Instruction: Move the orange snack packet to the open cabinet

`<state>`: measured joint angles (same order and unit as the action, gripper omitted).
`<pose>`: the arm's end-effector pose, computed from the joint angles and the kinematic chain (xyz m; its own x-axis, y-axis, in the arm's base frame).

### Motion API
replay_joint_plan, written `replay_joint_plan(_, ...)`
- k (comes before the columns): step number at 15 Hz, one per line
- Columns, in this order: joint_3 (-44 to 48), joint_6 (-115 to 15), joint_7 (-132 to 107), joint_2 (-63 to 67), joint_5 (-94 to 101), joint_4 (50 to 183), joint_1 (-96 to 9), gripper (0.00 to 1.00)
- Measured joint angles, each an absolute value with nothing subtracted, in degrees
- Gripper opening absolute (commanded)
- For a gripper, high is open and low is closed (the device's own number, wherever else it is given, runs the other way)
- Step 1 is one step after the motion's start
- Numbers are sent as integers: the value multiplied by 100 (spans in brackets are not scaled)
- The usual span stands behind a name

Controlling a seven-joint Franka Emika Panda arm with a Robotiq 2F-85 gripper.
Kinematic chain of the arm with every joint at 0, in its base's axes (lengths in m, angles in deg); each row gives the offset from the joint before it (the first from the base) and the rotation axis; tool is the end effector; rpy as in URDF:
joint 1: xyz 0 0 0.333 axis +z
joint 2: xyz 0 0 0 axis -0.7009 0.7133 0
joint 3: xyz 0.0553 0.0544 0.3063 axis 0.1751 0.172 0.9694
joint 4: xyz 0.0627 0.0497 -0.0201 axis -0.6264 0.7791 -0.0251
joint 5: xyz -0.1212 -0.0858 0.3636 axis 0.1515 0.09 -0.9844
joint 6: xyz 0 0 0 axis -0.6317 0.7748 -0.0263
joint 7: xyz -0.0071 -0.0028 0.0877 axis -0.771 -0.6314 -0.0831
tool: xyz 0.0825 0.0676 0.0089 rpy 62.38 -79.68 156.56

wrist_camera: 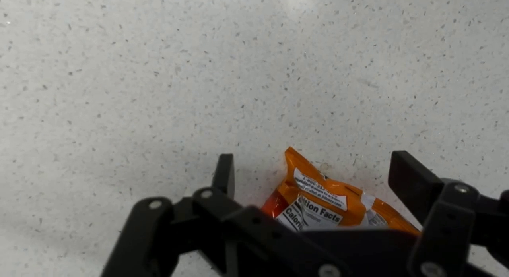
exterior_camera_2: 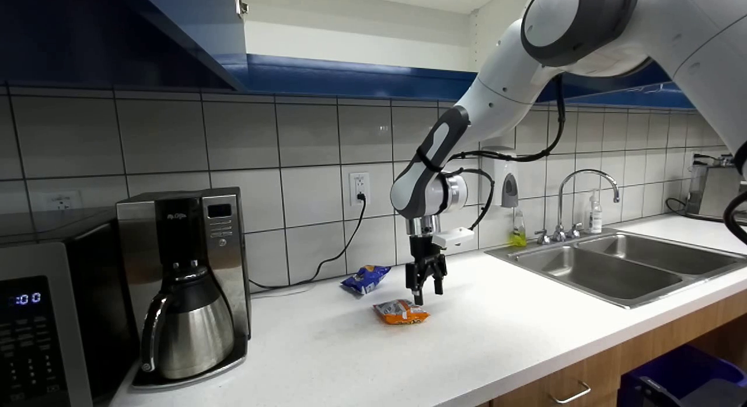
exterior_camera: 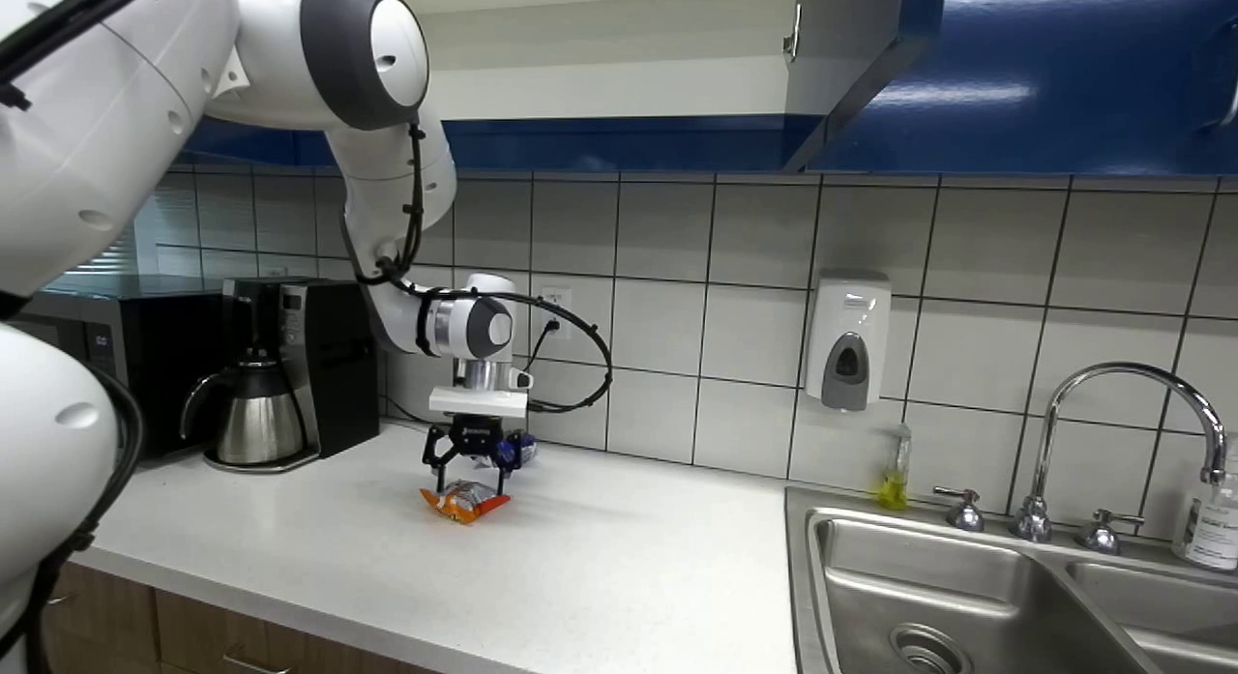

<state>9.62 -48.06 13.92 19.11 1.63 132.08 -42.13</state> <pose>0.6156 0.0641 0.1860 0.8726 0.4717 -0.1266 0.4659 -0.8817 -0.0742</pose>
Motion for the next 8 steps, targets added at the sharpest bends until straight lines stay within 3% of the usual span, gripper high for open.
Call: replay_joint_plan(8, 1023, -4842, 1391, 2391, 376, 12623, -4149, 100)
